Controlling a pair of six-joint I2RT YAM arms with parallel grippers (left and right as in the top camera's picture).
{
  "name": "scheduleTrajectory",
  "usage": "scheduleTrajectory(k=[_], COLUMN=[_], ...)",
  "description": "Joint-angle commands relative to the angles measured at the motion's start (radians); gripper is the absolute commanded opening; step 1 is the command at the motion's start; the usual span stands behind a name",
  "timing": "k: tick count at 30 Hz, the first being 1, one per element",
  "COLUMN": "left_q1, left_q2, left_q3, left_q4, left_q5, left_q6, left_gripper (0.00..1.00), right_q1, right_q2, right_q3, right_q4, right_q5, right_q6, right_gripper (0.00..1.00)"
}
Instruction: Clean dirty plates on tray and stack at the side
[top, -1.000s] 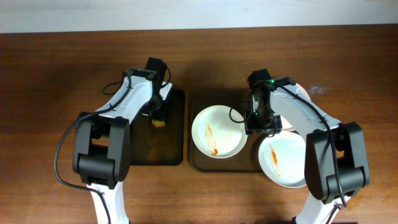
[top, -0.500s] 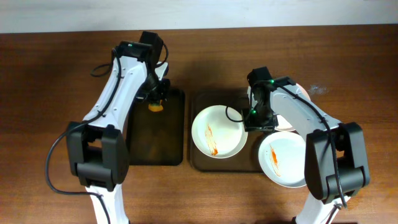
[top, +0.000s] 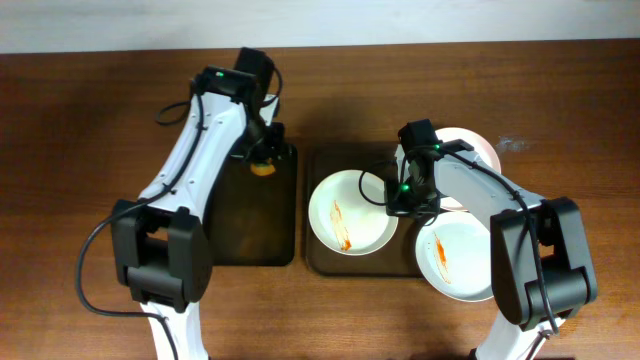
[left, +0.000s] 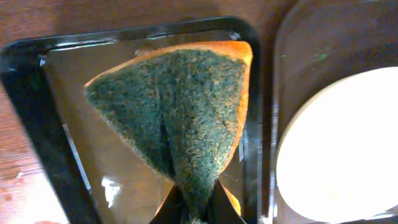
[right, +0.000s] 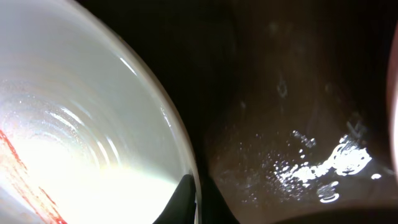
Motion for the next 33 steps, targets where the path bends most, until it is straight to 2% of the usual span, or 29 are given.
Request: scheduleTrajectory(k=[1, 4, 7, 14, 16, 20, 22, 26, 29, 33], left_q1=[-0.051, -0.138, -0.208, -0.322, -0.348, -0.391, -0.412, -0.426, -0.398, -0.337], left_q2=[-0.034, -0.031, -0.031, -0.030, -0.030, -0.030, -0.030, -0.030, -0.030, -0.030], left_q3=[0.018, 0.014, -0.071, -0.370, -0.439, -0.504, -0.506, -0.506, -0.506, -0.506], left_q4=[0.024, 0.041, 0.130, 0.426, 0.481, 0.491, 0.482, 0.482, 0.553, 0.631], left_q5=[0.012, 0.011, -0.020, -0.014, 0.033, 0.105, 0.216, 0.241, 0.179, -0.028], left_q6=[-0.072, -0.117, -0.181, -0.180, -0.181, -0.245, -0.248, -0.270, -0.270, -0.270], left_gripper=[0.00, 0.00, 0.00, 0.00, 0.00, 0.00, 0.00, 0.00, 0.00, 0.00], right_q1=[0.004, 0.002, 0.002, 0.002, 0.002, 0.002, 0.002, 0.002, 0.002, 0.002], right_q2=[0.010, 0.010, 0.010, 0.010, 0.010, 0.010, 0.010, 0.010, 0.010, 0.010], right_q3=[-0.025, -0.025, -0.025, -0.025, -0.025, -0.025, -0.025, -0.025, -0.025, -0.025], right_q4=[-0.008, -0.011, -0.032, -0.029, -0.029, -0.026, -0.027, -0.027, -0.027, -0.027], right_q5=[0.010, 0.014, 0.040, 0.040, 0.040, 0.040, 0.040, 0.039, 0.039, 0.039], right_q6=[0.135, 0.245, 0.286, 0.284, 0.282, 0.281, 0.281, 0.281, 0.281, 0.281], right_gripper=[0.04, 0.04, 0.04, 0.04, 0.04, 0.04, 0.04, 0.04, 0.04, 0.04])
